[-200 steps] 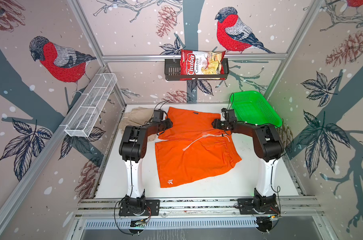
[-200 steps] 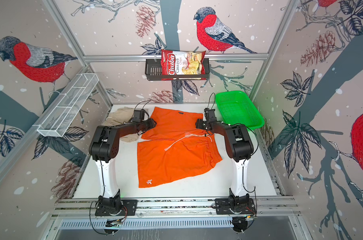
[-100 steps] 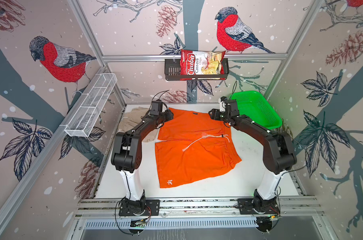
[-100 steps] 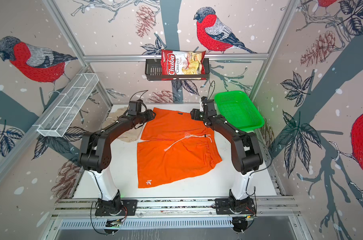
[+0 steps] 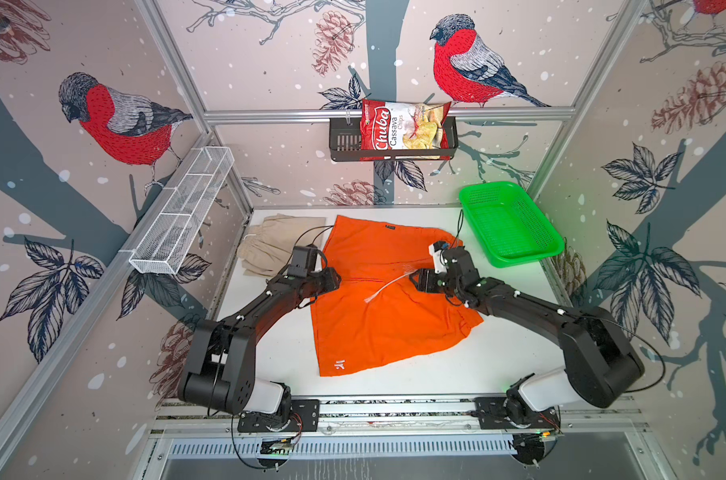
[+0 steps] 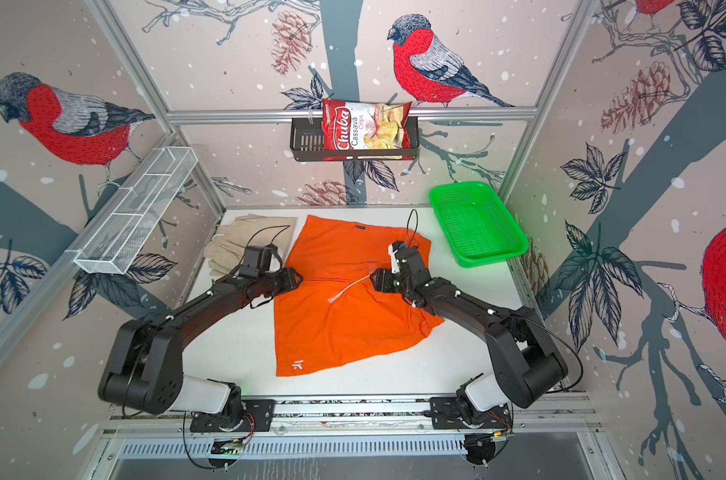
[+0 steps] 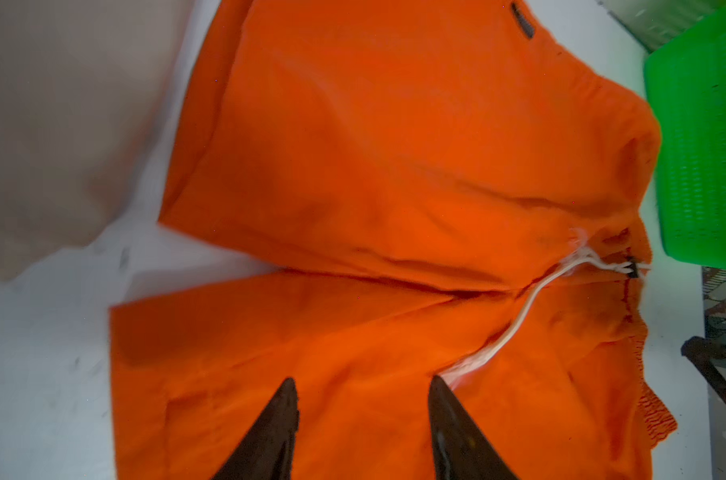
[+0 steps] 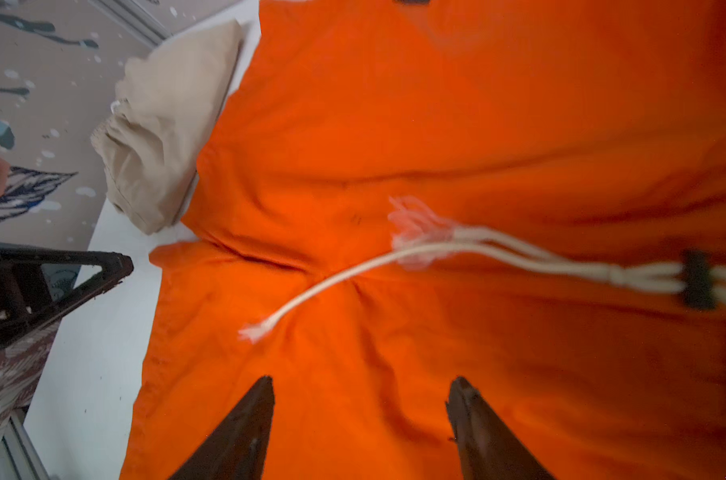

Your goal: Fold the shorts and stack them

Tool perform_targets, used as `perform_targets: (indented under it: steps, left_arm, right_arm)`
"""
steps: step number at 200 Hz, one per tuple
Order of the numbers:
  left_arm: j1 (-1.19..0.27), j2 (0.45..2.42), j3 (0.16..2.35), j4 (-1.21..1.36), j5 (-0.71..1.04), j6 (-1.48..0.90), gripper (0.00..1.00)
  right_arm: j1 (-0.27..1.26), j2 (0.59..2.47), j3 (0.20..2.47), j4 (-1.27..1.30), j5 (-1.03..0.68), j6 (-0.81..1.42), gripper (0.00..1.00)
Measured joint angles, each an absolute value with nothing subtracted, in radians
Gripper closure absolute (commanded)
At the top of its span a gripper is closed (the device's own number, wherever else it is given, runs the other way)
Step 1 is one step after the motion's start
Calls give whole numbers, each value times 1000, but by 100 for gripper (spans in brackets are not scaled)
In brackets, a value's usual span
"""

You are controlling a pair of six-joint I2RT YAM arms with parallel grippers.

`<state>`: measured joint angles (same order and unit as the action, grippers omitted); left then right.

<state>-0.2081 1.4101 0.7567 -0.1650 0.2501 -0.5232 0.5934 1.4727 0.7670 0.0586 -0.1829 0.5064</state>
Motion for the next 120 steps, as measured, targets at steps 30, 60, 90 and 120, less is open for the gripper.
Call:
perform_targets:
  steps: [30,60,90,120]
  left_arm:
    - [-187,1351,625,-154,257,-554,50]
    - [-186,1346,562,-98,262,-589,50]
    - [-186,1401,543,-22,265,-602,51]
    - [-186,1461,543,96,283,-606,52]
  right_arm:
    - [604,1473,674,99,-181,558,32]
    - [597,1494,628,152,-173,598,31]
    - [595,1514,580,186,-152,635,31]
    - [614,1481,504,273,-105,700,31]
